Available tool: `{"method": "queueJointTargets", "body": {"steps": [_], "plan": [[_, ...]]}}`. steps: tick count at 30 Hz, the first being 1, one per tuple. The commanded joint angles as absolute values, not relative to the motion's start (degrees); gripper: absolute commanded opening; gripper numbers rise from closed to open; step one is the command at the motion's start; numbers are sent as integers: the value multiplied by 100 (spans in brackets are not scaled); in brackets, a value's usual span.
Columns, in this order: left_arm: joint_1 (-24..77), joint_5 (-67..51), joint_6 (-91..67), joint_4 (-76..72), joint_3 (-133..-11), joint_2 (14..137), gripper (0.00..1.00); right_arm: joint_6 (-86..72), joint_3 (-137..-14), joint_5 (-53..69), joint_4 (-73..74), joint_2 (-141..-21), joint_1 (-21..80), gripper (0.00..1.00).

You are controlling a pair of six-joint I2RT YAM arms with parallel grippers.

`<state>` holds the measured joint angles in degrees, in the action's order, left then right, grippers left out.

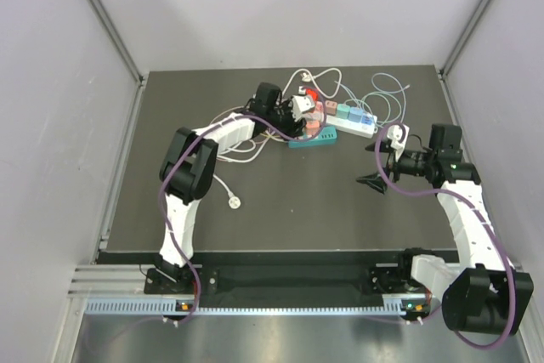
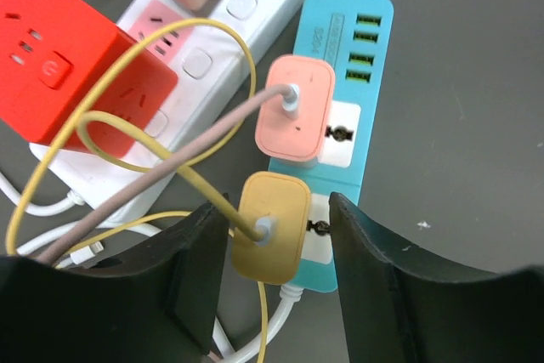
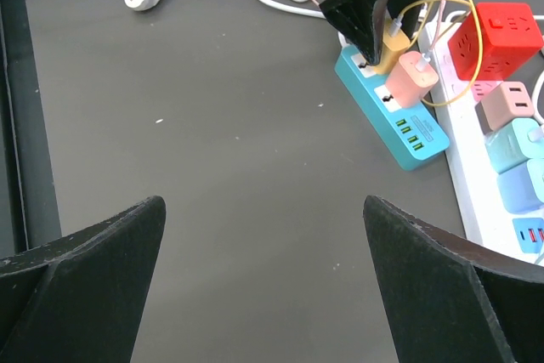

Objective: Pull the plug off the socket

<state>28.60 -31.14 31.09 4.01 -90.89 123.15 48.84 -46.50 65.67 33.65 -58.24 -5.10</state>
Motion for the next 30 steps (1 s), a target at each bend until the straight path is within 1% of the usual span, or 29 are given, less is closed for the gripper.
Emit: {"method": "queueJointTargets", "body": {"steps": [1,2,4,5,7,9,13,15,16,17,19,20,22,23,24,25,27,28,30], "plan": [[2935,-2971,3682,712,-9308,12366,55,5106,-4790,6855,3296,-5836,-545,100],[2944,-2892,3787,738,-9299,12358,50,5106,-4781,6855,3313,-5836,-545,100],[2988,-2822,3867,782,-9299,12392,46,5115,-4799,6873,3322,-5845,-554,100],[3006,-2743,3972,852,-9299,12393,43,5115,-4790,6873,3331,-5845,-554,100],[3049,-2663,3999,853,-9299,12375,19,5124,-4790,6891,3331,-5845,-562,100],[3076,-2628,3912,695,-9203,12296,0,5124,-4799,6882,3340,-5854,-562,100],[3103,-2812,3227,80,-8799,11701,0,5107,-4781,6847,3340,-5888,-571,100],[3103,-2926,2551,-332,-8501,11445,0,4888,-4764,6786,3244,-5932,-571,100],[3103,-3049,2262,-456,-8412,11217,0,4600,-4729,6716,2730,-6011,-571,100],[3103,-3102,1702,-561,-8315,11110,0,3700,-4685,6602,2368,-6055,-571,100],[3103,-3277,1163,-929,-7964,10830,0,2407,-4509,6215,1351,-6221,-571,100],[3111,-3296,647,-1106,-7806,10724,0,2025,-4430,6118,1058,-6301,-571,100],[3138,-3348,230,-1727,-7270,10417,0,1173,-4351,5924,574,-6599,-563,100],[3155,-3340,-163,-1958,-7095,10319,0,403,-4298,5898,93,-6696,-554,100],[3190,-3322,-358,-2169,-6727,10223,0,30,-4254,5663,-156,-6767,-467,100],[3208,-3287,-552,-2580,-6567,10048,0,-765,-4237,5373,-332,-6889,-388,100],[3278,-3235,-1053,-2838,-6172,9923,0,-1211,-4271,4514,-448,-7022,-107,100],[3304,-3191,-1211,-3004,-6031,9801,0,-1700,-4271,4187,-474,-7136,-45,100],[3418,-2989,-1546,-3453,-5619,9686,0,-2116,-4175,3842,-711,-7259,139,100]]}}
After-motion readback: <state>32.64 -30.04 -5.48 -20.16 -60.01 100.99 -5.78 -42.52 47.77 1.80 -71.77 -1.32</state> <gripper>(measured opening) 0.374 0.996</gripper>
